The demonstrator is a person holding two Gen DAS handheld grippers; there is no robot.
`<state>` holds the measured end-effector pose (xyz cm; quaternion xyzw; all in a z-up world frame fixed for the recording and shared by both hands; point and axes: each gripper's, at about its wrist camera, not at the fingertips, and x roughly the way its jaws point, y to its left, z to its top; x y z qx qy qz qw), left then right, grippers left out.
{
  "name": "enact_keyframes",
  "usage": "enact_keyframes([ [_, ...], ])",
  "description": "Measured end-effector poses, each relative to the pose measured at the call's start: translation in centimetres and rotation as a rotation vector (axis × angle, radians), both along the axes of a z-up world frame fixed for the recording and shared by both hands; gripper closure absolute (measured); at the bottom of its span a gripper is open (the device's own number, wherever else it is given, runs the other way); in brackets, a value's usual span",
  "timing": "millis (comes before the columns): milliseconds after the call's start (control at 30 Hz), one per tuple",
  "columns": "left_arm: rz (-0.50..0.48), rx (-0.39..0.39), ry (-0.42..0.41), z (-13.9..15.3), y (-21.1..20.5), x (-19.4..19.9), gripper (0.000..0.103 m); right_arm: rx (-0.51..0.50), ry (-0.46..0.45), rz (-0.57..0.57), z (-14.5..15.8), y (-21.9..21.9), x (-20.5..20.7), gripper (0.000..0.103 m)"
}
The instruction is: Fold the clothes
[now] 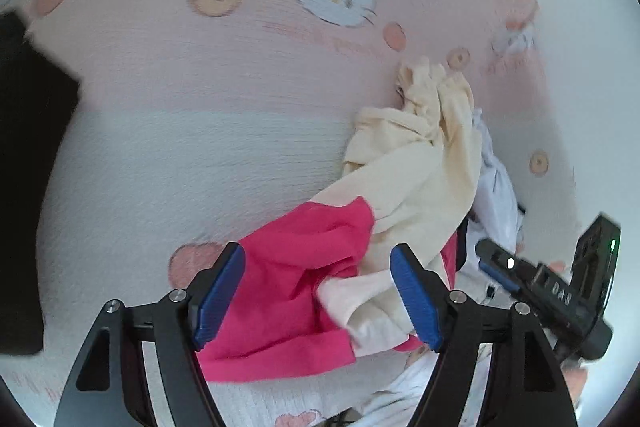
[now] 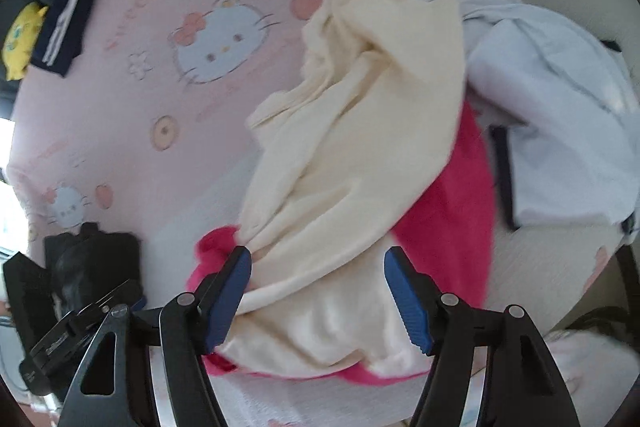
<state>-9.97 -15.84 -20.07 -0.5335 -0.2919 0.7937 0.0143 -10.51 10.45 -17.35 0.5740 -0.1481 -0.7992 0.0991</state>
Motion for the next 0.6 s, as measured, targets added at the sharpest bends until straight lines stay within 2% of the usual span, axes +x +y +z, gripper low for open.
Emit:
enact_keyframes([
  [367,-0.122,-0.052,-0.027,-0.6,3.2,-6.3,0.029,0.037,-0.035,0.003,-2.1,1.8,-6.6,0.034],
  [600,-0.192,-0.07,-0.037,-1.2,5.3,-11.6,0.029,0.006,-0.022,-0.042,-2.4,4.2,-12.6,0.034],
])
